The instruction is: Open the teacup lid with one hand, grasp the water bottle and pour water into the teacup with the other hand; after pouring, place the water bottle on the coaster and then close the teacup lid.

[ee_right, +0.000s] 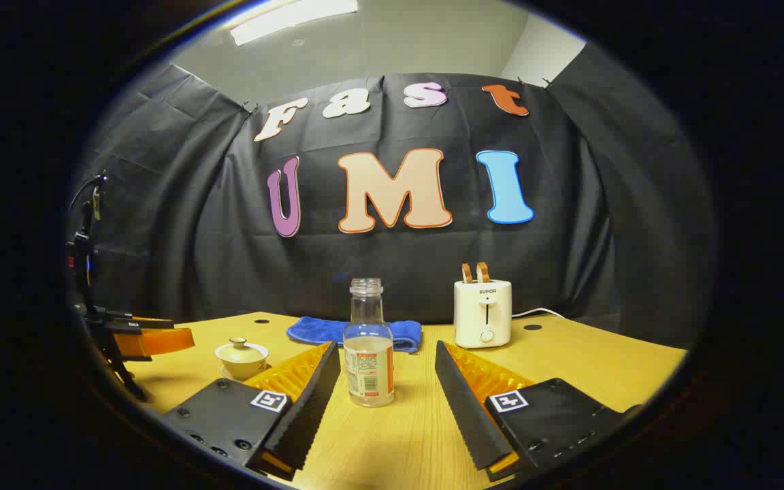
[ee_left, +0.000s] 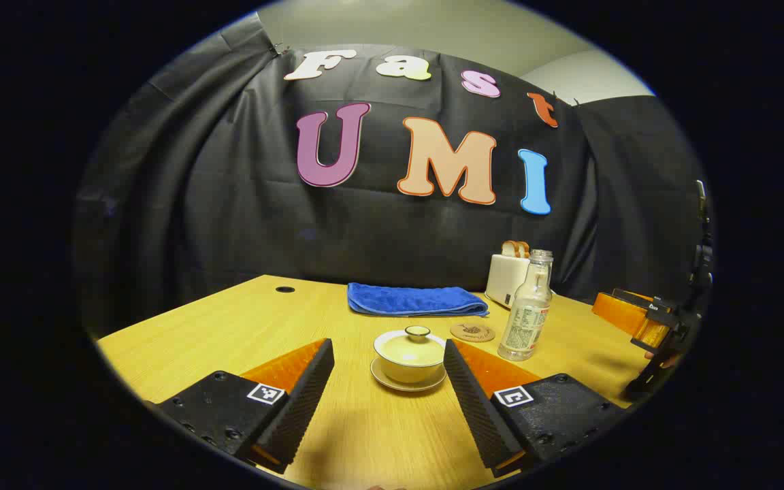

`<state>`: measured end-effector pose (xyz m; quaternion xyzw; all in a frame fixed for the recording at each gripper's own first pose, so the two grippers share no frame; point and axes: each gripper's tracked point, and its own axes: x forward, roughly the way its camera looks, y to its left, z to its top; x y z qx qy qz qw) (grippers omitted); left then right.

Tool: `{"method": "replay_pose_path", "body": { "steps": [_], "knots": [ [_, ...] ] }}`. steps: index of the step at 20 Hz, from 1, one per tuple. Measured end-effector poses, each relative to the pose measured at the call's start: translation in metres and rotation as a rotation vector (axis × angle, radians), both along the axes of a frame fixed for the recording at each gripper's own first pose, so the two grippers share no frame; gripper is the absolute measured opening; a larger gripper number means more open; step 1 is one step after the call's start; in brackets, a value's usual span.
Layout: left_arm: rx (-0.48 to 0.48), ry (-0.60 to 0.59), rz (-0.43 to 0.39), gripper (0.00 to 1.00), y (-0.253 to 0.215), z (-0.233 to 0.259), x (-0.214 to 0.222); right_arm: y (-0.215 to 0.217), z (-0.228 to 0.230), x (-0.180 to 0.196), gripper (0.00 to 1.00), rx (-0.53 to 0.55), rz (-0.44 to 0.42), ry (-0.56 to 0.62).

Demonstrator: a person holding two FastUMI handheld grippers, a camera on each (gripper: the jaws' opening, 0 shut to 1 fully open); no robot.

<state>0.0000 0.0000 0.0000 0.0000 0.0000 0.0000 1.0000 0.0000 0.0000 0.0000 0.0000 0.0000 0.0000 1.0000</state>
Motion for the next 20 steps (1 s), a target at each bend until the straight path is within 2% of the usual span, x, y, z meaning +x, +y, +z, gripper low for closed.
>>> {"method": "replay_pose_path", "body": {
  "steps": [3, 5, 10, 11, 12, 13, 18, 20],
  "knots": [
    [0.030, -0.007, 0.004, 0.95, 0.000, -0.001, -0.002, 0.000, -0.015, 0.006, 0.88, 0.000, -0.005, 0.045],
    [0.039, -0.009, 0.008, 0.95, 0.001, -0.001, -0.002, -0.002, -0.016, 0.007, 0.92, 0.009, -0.007, 0.062],
    [0.083, -0.035, 0.031, 0.95, 0.002, 0.003, -0.003, -0.004, -0.024, 0.008, 0.88, 0.009, -0.014, 0.081],
    [0.101, -0.044, 0.036, 0.96, 0.002, 0.005, -0.003, -0.004, -0.021, 0.009, 0.94, 0.002, -0.017, 0.081],
    [0.104, -0.039, 0.035, 0.95, 0.003, 0.004, -0.002, -0.002, -0.023, 0.008, 0.91, -0.006, -0.013, 0.081],
    [0.102, -0.039, 0.037, 0.95, 0.004, 0.005, -0.002, -0.001, -0.022, 0.009, 0.94, -0.003, -0.008, 0.081],
    [0.101, -0.034, 0.051, 0.93, 0.005, 0.005, -0.004, -0.005, -0.022, 0.008, 0.94, -0.005, -0.023, 0.083],
    [0.101, -0.037, 0.045, 0.95, 0.005, 0.005, -0.003, -0.004, -0.023, 0.008, 0.91, -0.005, -0.029, 0.083]
  ]
}}
